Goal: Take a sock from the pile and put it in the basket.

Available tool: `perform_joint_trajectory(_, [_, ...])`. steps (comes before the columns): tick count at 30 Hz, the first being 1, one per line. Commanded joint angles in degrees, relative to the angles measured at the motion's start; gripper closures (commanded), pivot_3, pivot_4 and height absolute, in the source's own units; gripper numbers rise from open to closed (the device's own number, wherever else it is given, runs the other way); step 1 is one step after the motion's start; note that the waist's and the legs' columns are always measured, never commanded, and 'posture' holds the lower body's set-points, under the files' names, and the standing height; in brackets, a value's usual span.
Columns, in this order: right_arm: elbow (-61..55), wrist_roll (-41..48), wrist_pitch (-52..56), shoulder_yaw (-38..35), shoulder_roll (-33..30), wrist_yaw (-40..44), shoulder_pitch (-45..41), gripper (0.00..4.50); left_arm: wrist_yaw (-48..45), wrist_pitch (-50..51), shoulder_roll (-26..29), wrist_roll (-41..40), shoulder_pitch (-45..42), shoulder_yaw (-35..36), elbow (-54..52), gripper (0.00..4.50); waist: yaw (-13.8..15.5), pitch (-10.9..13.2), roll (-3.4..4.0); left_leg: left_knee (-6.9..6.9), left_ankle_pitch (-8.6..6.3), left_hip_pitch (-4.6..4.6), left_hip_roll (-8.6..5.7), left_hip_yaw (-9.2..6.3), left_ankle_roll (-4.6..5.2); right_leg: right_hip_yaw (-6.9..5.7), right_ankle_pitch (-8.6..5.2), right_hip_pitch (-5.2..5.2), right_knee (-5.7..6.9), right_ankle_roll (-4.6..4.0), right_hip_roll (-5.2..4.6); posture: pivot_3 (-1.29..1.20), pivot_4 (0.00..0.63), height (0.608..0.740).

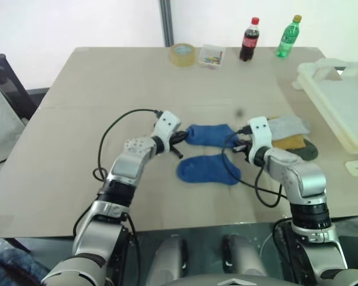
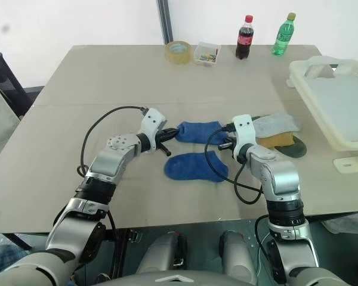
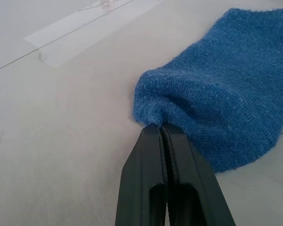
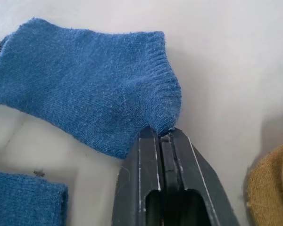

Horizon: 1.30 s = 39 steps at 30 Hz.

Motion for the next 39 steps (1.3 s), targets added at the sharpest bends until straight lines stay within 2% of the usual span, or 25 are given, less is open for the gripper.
perform_joint_trajectory(1, [-2.17,-0.19,-2.95,1.00,-0.94,1.01,0.34,4.47,-1.42,1.78,-0.43,-2.93,1.59,1.78,-3.36,4.50,-0.01,0.00,0.00,0.00,0.00,0.00,0.00,0.00,0.00,0.00,0.00,0.00,0.00,0.00,0.00,0.00,0.150,0.740])
perform_joint_trajectory(10, [-17.90,6.61,0.84,-2.43,-6.77,6.25,3.54,4.47,-1.66,10.70,-1.27,-18.25,14.11,9.98,-30.32,4.50,0.08,0.03,0.00,-0.02,-0.01,-0.13,0.18,-0.02,0.00,0.00,0.00,-0.09,-0.04,0.00,-0.03,0.00,0.150,0.740])
perform_joint_trajectory(13, [-26.36,12.37,7.44,-6.44,-8.53,7.77,6.05,4.47,0.65,15.63,-1.25,-23.59,19.94,12.17,-41.13,4.50,0.05,0.04,0.00,-0.02,-0.01,-0.10,0.17,-0.04,0.01,-0.01,0.00,-0.07,-0.04,0.00,-0.04,0.00,0.150,0.740])
perform_joint_trajectory(16, [-32.01,16.79,13.15,-9.51,-10.46,8.87,9.10,4.47,2.83,18.96,-0.71,-26.53,23.86,13.12,-46.60,4.50,0.16,0.03,-0.01,-0.02,-0.01,-0.06,0.19,-0.08,0.01,-0.03,0.00,-0.02,-0.04,-0.01,-0.06,0.00,0.150,0.740])
perform_joint_trajectory(20, [-37.15,21.84,19.06,-13.46,-12.18,9.72,12.00,4.47,4.31,20.98,0.14,-29.13,27.48,13.71,-49.93,4.50,0.13,0.03,-0.01,0.02,-0.01,0.02,0.17,-0.07,0.01,-0.01,-0.15,0.02,-0.02,-0.24,-0.05,0.00,0.150,0.740])
perform_joint_trajectory(26, [-39.47,25.05,24.50,-14.18,-11.24,8.15,14.92,4.47,4.27,19.60,2.18,-28.12,31.13,11.56,-50.97,4.50,0.10,0.03,-0.01,0.00,-0.01,0.02,0.13,-0.06,0.00,0.01,-0.16,0.00,-0.03,-0.25,-0.01,0.00,0.150,0.740])
perform_joint_trajectory(33, [-40.07,25.24,26.16,-13.54,-10.14,5.59,16.96,4.47,3.95,17.04,4.13,-26.93,33.82,10.11,-51.37,4.50,0.15,0.03,-0.02,0.01,-0.02,0.00,0.11,-0.05,0.01,0.03,-0.16,-0.01,-0.06,-0.26,-0.06,0.00,0.150,0.740])
perform_joint_trajectory(39, [-39.15,24.65,24.96,-12.01,-10.46,4.40,17.61,4.47,4.76,16.22,3.47,-27.90,34.02,10.90,-51.50,4.50,0.14,0.03,-0.02,0.01,-0.02,0.00,0.11,-0.06,0.01,0.02,-0.16,-0.01,-0.06,-0.26,-0.05,0.00,0.150,0.740])
